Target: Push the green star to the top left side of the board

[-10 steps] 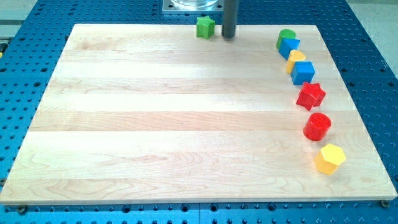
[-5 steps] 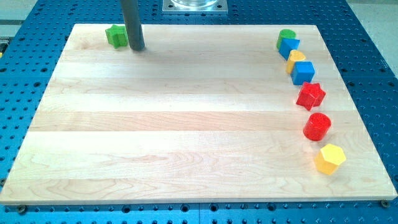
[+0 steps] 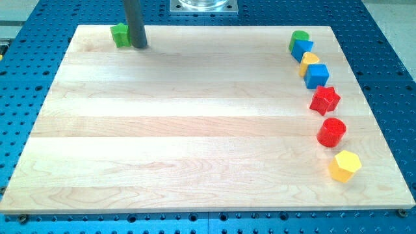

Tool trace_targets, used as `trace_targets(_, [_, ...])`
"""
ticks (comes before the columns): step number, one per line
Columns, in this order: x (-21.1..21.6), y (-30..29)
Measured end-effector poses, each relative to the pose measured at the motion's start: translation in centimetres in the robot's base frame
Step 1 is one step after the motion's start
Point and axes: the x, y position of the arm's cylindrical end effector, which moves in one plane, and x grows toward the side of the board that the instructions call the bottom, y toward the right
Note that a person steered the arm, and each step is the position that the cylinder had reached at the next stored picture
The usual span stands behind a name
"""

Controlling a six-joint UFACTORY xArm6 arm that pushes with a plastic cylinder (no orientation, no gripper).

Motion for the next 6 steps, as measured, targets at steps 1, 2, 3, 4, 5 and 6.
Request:
trace_targets(1, [-1.0,-2.9])
trace_targets(2, [-0.6,-6.0])
trace_targets(3, [1.7,-3.4])
trace_targets(4, [3.5,-1.0])
trace_targets(5, [3.9,4.4])
trace_targets(6, [3.3,10.3])
